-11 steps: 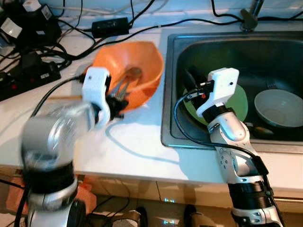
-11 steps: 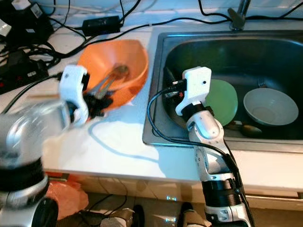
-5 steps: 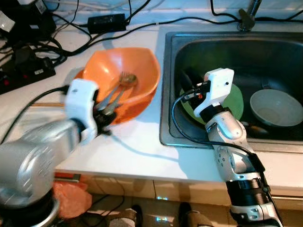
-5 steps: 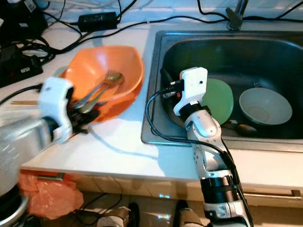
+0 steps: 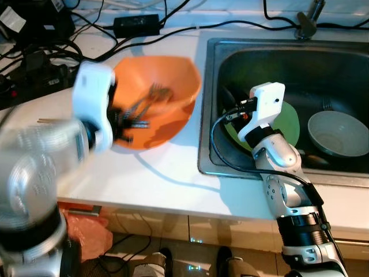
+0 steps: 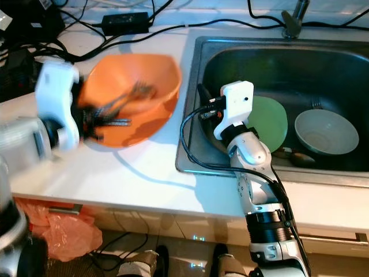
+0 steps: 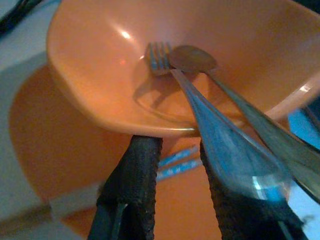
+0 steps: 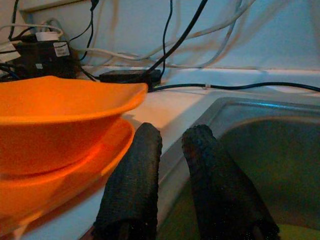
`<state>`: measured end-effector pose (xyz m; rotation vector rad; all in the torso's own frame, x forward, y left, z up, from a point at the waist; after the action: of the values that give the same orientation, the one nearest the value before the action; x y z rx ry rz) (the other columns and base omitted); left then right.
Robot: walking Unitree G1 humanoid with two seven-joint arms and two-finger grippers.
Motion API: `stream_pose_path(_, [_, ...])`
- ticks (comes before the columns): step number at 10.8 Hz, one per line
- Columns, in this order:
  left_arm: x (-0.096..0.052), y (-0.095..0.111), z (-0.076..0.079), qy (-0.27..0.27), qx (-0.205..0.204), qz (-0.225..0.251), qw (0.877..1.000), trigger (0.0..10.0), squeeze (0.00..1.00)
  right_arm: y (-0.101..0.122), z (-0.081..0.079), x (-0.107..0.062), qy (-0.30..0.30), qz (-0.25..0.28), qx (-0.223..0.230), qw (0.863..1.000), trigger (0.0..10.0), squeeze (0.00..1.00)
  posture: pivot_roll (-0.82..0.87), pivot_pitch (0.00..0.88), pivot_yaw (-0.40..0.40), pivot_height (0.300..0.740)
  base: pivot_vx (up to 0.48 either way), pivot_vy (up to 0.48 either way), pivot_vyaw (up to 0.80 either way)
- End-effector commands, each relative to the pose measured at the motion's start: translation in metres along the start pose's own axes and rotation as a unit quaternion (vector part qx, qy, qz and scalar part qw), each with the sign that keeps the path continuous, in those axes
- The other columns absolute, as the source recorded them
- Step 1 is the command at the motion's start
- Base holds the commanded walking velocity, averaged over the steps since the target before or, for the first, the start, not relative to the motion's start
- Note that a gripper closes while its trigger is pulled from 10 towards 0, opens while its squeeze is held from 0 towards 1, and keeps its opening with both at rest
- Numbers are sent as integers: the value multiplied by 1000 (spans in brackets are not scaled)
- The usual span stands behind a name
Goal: Kitchen organization
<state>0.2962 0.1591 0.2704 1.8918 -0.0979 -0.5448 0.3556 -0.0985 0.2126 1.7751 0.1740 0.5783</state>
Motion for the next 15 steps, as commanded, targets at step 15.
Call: stream_pose_path(15, [29, 84, -26, 71, -5, 278, 958, 10000, 0, -20, 8, -4, -24, -10, 21, 999, 10000, 0, 243, 159, 122, 740, 0, 0, 0])
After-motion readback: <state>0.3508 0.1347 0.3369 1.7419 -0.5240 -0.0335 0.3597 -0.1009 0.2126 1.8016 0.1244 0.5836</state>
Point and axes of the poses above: a point about 5 cm out from each wrist's last joint towards the gripper, its own x axis pointing out of the wrist towards the gripper, its own y axis along the axis of the wrist's last joint, z = x × y, the point moved 3 cm from there along x, pointing out of the wrist towards the gripper, and after that the axes turned 13 degrees about x, right-handed, at the moved point
